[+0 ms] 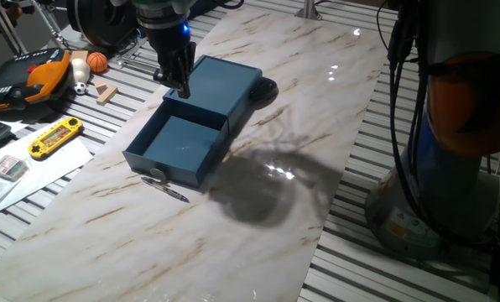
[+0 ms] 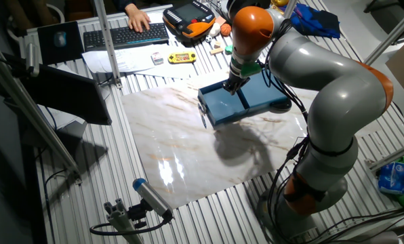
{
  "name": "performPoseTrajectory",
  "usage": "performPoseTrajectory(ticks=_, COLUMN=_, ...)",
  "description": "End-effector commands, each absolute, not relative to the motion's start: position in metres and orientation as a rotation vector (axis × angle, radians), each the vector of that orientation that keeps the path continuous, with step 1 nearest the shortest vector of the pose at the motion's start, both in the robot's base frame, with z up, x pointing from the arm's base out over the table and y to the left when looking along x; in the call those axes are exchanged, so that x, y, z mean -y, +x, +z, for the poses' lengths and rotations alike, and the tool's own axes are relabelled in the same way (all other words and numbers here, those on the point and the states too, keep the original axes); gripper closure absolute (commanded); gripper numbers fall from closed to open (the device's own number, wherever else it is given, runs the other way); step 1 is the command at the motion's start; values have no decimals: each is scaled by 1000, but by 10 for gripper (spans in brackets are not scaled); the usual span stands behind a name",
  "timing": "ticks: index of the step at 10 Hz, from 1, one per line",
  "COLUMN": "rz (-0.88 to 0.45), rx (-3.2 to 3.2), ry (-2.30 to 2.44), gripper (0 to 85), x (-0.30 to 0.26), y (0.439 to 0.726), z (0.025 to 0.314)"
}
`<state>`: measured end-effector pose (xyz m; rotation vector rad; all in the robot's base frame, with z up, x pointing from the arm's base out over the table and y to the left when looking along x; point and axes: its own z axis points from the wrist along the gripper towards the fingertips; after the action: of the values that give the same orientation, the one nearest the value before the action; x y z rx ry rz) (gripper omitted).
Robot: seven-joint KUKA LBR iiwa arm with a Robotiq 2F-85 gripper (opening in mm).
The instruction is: Take something out of a drawer
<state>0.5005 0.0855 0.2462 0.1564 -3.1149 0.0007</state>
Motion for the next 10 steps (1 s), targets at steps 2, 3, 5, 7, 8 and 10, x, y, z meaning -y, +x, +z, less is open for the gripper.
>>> performPoseTrajectory(ticks=2, rz=5, rx=3115, ry=156, gripper=850, x=-86, y=500, z=247)
performPoseTrajectory(ticks=3, rz=10, rx=3116, ry=159, gripper=850, x=-86, y=500, z=248)
performPoseTrajectory(ticks=5, rz=13, rx=3116, ry=166, gripper=850, x=-84, y=501, z=250)
performPoseTrajectory(ticks=7, rz=15, rx=3117, ry=166, gripper=850, x=-83, y=502, z=249)
performPoseTrajectory(ticks=8, rz=15, rx=3117, ry=168, gripper=850, x=-83, y=502, z=249)
performPoseTrajectory(ticks=10, rz=15, rx=3117, ry=171, gripper=850, x=-84, y=501, z=249)
